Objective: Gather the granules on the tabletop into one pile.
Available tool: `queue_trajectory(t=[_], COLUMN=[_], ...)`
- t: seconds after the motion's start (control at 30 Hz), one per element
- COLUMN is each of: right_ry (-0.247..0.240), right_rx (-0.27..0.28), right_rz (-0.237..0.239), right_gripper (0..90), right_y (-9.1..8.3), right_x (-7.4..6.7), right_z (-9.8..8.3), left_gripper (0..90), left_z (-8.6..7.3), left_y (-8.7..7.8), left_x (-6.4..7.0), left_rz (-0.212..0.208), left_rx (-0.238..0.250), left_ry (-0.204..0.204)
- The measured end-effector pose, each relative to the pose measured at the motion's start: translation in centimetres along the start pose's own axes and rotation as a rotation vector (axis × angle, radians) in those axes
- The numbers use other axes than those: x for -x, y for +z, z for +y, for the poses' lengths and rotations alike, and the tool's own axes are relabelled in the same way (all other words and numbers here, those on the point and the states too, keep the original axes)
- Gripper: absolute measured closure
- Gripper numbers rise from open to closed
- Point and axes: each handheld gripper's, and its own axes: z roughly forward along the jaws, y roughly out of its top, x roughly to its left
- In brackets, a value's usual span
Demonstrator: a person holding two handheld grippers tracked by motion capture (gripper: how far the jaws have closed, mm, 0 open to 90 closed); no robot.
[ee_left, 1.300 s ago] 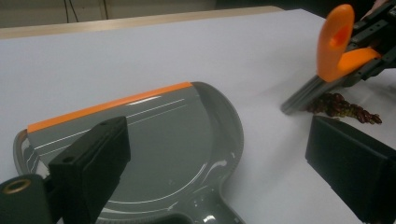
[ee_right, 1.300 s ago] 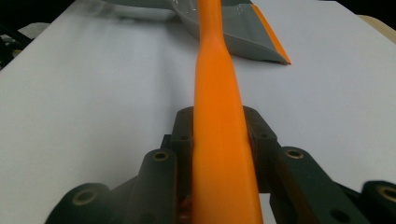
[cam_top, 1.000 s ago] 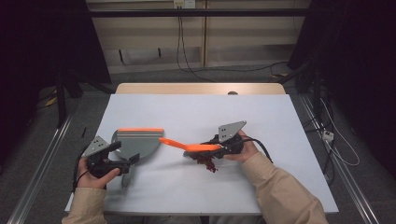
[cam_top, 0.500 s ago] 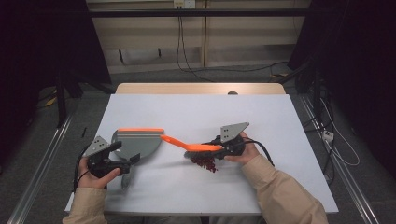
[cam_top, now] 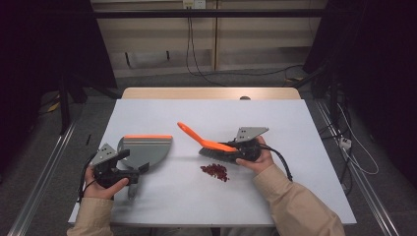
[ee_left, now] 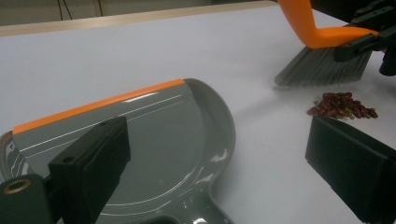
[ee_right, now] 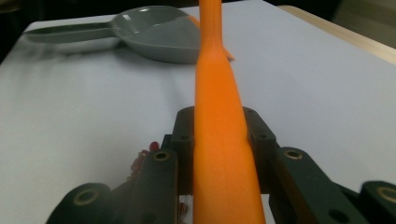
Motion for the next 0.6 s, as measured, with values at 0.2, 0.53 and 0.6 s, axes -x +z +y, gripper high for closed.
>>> queue_trajectory(t=[0.2, 0.53, 0.6], right_ry=[0.114, 0.231, 0.234], right_rx=[0.006, 0.015, 0.026], right_rz=[-0.22, -0.357, -0.362], right_gripper=[71.0, 71.0, 71.0], right_y=[-2.1, -5.3, -5.7], right_x=[-1.7, -2.8, -2.8], right_z=[-0.5, -1.9, -2.0], left_gripper=[6.4, 6.4, 6.4], left_z=[-0.1, -0.2, -0.3], left_y=[0.0, -0.2, -0.3], left_x=[0.1, 0.9, 1.0], left_rz=[-0.003, 0.0, -0.002], left_rx=[-0.007, -0.027, -0.039], left_ry=[0.007, 0.024, 0.028])
